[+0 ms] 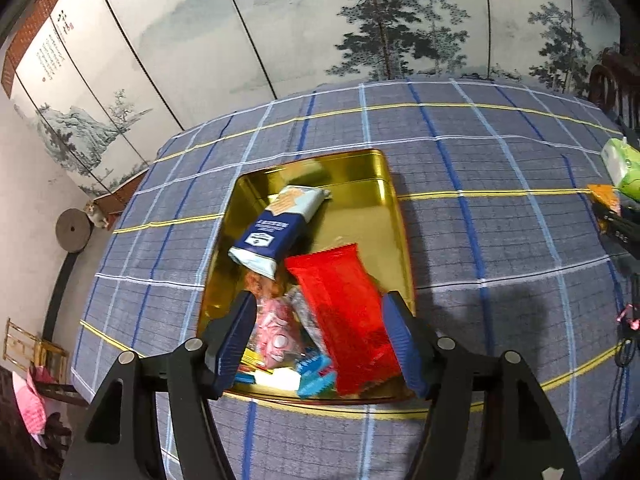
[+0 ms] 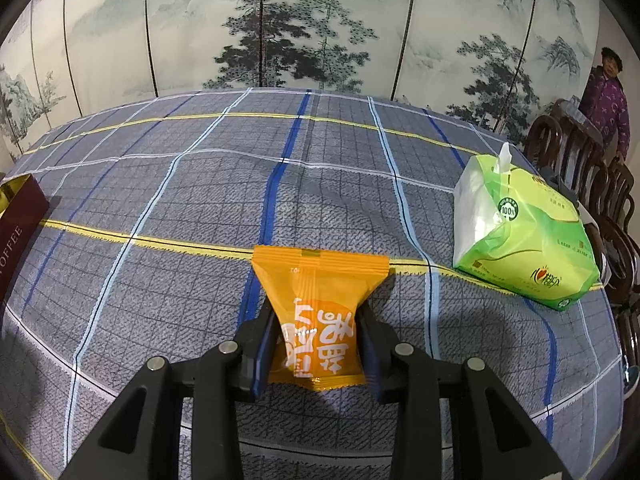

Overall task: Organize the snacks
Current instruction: 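Lift the open left tool up and away from the tin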

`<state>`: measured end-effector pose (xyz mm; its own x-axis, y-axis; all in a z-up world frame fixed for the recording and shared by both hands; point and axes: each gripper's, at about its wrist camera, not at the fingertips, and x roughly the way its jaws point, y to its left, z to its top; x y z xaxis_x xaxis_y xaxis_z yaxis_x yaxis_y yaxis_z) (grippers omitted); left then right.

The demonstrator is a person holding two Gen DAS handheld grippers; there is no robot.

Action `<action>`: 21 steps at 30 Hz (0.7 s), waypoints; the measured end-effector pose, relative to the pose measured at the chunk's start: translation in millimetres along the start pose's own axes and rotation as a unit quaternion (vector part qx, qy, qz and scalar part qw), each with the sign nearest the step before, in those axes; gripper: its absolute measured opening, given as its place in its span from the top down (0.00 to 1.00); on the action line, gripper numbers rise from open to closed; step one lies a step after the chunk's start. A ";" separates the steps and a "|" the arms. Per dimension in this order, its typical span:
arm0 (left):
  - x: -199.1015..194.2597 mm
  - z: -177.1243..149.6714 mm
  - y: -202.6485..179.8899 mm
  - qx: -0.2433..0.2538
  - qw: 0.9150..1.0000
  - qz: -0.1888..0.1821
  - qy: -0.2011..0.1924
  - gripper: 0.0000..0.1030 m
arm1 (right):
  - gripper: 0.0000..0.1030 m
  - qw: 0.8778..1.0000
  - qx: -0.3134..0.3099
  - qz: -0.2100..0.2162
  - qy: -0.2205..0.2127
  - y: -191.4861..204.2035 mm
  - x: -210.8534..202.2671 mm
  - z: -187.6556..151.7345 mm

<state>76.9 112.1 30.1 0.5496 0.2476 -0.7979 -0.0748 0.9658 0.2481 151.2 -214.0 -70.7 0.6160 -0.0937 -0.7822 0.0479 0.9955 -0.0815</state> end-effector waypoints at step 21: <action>-11.0 -22.7 -51.4 0.035 0.996 -0.085 0.004 0.31 | 0.65 0.999 -0.020 -0.024 0.028 8.2 0.8 9.2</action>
<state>55.9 61.5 13.6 0.5428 0.0823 -0.8358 0.0765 0.9862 0.1469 159.3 -205.8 -66.3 0.5682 -0.1431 -0.8103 0.0438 0.9886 -0.1439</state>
